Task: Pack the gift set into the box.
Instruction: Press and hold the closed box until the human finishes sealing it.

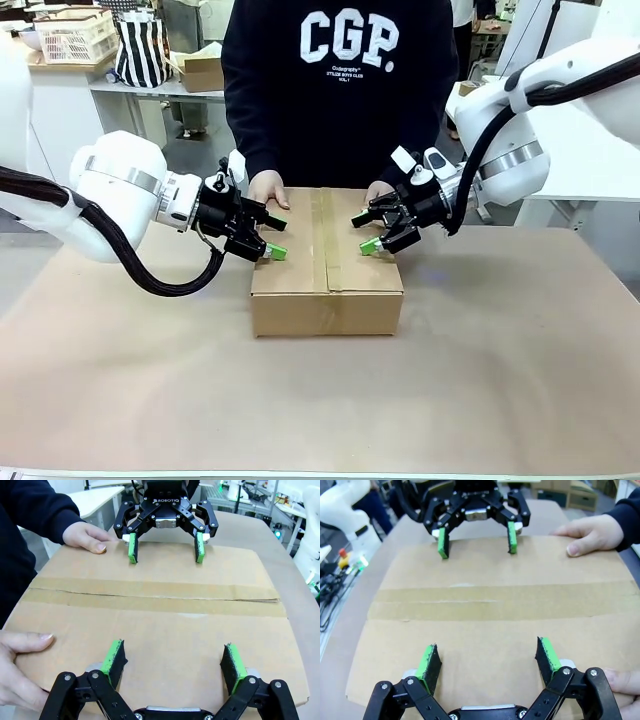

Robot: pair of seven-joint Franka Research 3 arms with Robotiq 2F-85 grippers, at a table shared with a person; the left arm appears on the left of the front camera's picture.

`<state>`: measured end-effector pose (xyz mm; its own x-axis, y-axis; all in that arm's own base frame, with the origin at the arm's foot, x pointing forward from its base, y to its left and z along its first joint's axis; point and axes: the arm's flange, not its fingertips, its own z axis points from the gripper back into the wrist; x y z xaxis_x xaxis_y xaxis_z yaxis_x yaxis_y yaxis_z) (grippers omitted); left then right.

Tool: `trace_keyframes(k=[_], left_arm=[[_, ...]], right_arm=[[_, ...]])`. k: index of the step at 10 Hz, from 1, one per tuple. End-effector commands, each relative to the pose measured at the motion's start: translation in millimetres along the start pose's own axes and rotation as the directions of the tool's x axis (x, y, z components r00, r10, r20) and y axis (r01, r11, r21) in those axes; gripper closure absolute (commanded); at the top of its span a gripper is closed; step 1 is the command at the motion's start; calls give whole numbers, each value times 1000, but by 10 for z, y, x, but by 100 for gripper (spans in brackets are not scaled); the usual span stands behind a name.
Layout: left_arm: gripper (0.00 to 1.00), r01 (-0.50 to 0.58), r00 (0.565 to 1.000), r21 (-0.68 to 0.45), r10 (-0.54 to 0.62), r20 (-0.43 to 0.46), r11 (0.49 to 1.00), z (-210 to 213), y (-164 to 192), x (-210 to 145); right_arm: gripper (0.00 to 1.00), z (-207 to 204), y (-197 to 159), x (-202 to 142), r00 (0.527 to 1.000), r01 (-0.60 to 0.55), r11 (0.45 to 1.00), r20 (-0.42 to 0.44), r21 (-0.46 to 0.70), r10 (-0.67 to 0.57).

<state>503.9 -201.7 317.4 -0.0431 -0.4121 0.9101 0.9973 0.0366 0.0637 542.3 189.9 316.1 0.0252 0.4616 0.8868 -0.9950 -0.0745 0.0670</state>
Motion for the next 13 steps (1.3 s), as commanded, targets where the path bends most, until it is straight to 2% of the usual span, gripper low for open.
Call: trace_keyframes(k=[1,13], left_arm=[[0,1,1000,1,-1,4,1000,1,-18,-27],[0,1,1000,1,-1,4,1000,1,-18,-27]], right_arm=[[0,-14,13,-27,1000,7,1000,1,-4,-7],[0,-14,13,-27,1000,7,1000,1,-4,-7]])
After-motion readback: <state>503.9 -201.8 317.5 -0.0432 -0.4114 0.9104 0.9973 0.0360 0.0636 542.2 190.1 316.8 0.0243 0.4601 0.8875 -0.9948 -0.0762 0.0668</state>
